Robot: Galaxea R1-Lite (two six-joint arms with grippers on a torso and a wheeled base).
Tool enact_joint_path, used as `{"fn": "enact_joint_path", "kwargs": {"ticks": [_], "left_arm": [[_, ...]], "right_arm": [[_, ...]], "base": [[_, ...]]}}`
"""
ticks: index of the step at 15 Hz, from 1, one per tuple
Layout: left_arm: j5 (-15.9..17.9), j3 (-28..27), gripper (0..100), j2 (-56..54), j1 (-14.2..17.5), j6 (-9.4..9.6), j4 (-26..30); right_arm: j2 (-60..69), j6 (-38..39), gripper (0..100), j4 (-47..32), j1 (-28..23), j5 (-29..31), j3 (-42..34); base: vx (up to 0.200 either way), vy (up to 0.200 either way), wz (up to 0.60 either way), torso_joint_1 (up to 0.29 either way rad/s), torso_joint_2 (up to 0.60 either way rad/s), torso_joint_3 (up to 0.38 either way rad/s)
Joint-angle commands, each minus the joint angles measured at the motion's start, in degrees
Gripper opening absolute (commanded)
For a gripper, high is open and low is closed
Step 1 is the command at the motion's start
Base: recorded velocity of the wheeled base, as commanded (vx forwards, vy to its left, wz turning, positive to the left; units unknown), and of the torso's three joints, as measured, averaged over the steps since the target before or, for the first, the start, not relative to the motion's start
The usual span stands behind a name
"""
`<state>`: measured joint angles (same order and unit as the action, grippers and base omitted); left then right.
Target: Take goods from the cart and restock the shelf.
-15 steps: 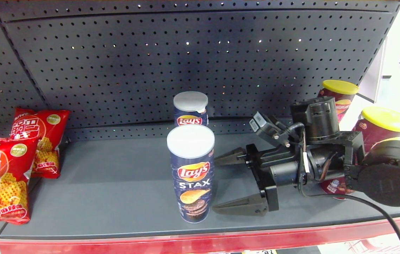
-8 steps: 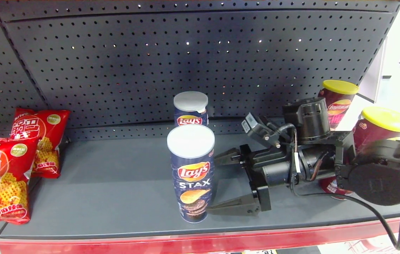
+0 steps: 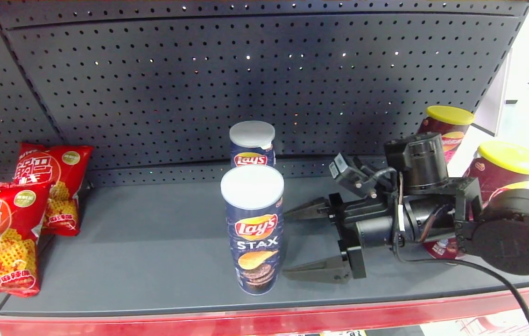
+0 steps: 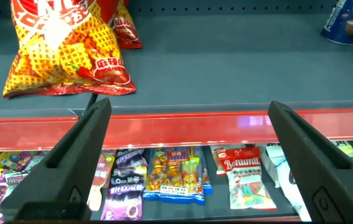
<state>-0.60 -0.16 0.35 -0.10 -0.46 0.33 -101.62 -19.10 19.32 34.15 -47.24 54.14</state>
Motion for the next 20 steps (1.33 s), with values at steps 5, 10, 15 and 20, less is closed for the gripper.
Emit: {"fn": "enact_joint_path", "kwargs": {"ticks": [5, 10, 15, 20], "left_arm": [[-0.11, -0.02, 100, 0.09, 0.01, -0.06, 0.02], [-0.02, 0.07, 100, 0.09, 0.01, -0.06, 0.02], [-0.02, -0.02, 100, 0.09, 0.01, 0.02, 0.02], [-0.02, -0.02, 100, 0.09, 0.01, -0.06, 0.02]], "right_arm": [[11.8, 0.12, 100, 0.1, -7.34, 2.68, -5.18], [39.39, 6.97, 100, -0.34, -7.16, 7.51, -14.68], [72.88, 18.49, 100, -21.26, -17.97, 12.08, -16.7], [87.82, 30.0, 100, -29.25, -29.58, 31.77, -21.44]], "base": [[0.0, 0.0, 0.0, 0.0, 0.0, 0.0], [0.0, 0.0, 0.0, 0.0, 0.0, 0.0], [0.0, 0.0, 0.0, 0.0, 0.0, 0.0], [0.0, 0.0, 0.0, 0.0, 0.0, 0.0]]}}
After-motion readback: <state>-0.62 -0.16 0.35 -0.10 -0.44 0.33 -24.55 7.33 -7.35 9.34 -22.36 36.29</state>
